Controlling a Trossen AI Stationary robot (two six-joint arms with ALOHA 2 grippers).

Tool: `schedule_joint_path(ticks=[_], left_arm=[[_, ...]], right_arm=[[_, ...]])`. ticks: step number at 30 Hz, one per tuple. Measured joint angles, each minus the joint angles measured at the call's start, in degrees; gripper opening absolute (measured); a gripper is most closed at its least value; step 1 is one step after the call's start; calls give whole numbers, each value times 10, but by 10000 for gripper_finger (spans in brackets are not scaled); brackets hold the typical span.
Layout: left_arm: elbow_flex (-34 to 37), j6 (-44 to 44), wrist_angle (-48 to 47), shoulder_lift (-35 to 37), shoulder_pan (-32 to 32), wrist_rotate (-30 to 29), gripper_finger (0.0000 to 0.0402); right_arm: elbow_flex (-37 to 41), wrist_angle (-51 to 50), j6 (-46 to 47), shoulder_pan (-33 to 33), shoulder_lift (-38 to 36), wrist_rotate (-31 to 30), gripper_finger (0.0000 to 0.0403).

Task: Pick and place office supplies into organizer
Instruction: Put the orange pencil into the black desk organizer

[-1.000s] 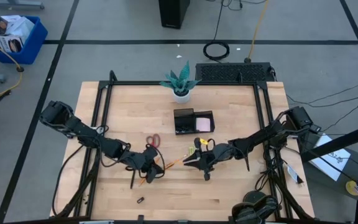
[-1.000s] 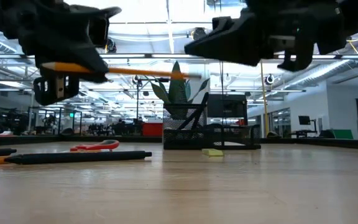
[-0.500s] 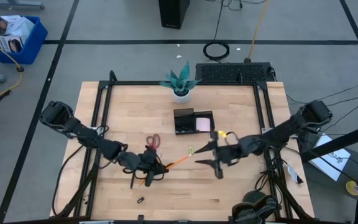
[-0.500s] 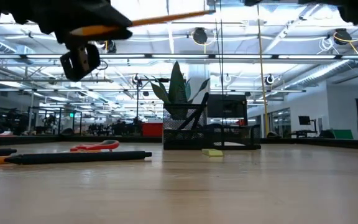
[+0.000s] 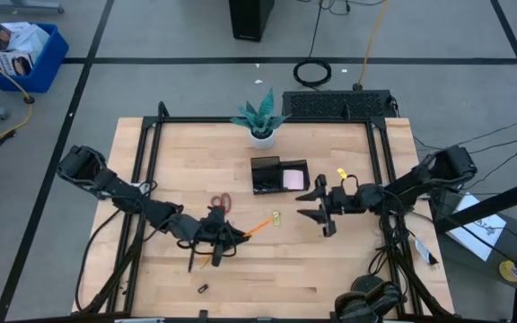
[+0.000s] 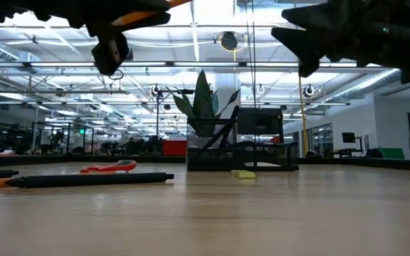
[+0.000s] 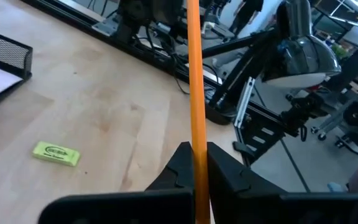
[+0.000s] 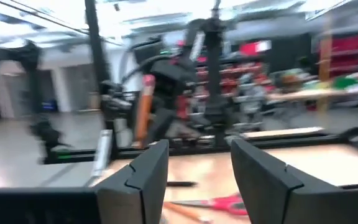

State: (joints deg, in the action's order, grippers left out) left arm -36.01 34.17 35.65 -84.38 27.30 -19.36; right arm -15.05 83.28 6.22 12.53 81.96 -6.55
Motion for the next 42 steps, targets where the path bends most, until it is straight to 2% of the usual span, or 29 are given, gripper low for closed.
schedule_joint_path(ticks=[3, 6, 10, 15, 22, 25, 29, 33, 39, 42], left_arm=[[0, 0, 0, 0, -8, 0, 30], [0, 0, 2, 0, -11, -1, 41], [0, -3, 4, 0, -10, -2, 27], [0, -6, 4, 0, -10, -2, 9], [0, -6, 1, 0, -10, -3, 39], [0, -6, 2, 0, -10, -3, 38], [0, -6, 2, 0, -10, -3, 18], [0, -7, 2, 0, -10, -2, 11], [0, -7, 2, 0, -9, -4, 44], [0, -7, 2, 0, -10, -8, 46]], right_arm=[[-24, 24, 22, -9, 29, 50, 178], [-59, 20, 35, -7, 56, 55, 185], [-112, 9, 52, -4, 94, 57, 192], [-168, 8, 56, -4, 145, 99, 194], [-219, 9, 62, -5, 180, 119, 192], [-220, 10, 62, -4, 181, 129, 188], [-220, 20, 62, -5, 181, 129, 167], [-220, 20, 62, -5, 181, 128, 129], [-220, 17, 49, -5, 181, 128, 54], [-220, 17, 38, -4, 181, 129, 17]])
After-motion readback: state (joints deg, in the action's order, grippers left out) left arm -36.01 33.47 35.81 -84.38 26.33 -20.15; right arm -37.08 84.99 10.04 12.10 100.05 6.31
